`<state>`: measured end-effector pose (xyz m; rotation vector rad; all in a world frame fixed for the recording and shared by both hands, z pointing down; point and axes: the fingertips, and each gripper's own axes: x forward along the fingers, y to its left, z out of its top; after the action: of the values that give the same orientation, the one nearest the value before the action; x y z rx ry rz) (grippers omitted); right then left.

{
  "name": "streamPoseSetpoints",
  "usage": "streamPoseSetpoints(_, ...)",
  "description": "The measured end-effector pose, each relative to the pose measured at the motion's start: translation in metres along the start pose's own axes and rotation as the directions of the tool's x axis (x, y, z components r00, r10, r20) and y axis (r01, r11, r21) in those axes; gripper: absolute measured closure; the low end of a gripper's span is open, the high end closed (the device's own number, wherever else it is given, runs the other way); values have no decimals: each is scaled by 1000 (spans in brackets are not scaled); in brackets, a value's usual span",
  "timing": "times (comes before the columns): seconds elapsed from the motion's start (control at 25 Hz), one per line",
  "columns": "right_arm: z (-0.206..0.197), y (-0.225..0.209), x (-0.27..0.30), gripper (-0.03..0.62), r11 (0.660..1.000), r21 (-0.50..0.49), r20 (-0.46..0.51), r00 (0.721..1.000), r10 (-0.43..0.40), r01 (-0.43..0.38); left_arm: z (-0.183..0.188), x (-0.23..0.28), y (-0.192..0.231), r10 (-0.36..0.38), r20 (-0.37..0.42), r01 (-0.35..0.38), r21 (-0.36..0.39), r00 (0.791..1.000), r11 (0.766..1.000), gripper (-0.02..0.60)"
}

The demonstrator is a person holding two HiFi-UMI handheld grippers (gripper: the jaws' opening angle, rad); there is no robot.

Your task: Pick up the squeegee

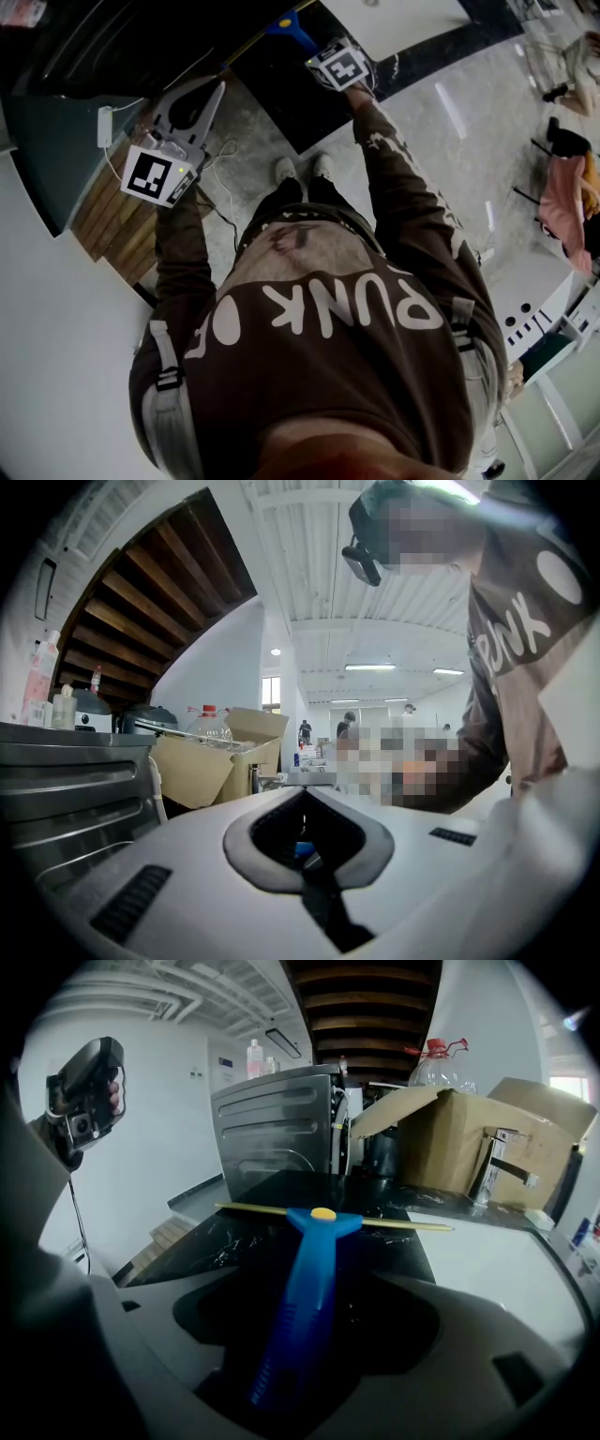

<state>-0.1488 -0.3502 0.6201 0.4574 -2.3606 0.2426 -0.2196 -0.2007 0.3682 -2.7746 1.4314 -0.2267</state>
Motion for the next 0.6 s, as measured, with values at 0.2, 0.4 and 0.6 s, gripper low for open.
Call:
streamPoseSetpoints(0.2,1,8,-1,338,999,-32,-11,999,33,-34,0,-3,-1,3,-5,-3,-4,1000,1000,580)
streamPoseSetpoints(0.4,1,2,-3,420,1000,11,-10,1000,-13,13,2,-4,-3,2,-4,-2,10,1000,1000,580)
streamPoseSetpoints(0.6,1,-4,-4,434,997,23,7,997,-78,77,2,-7,-3,5,-11,-5,18,1000,1000,580)
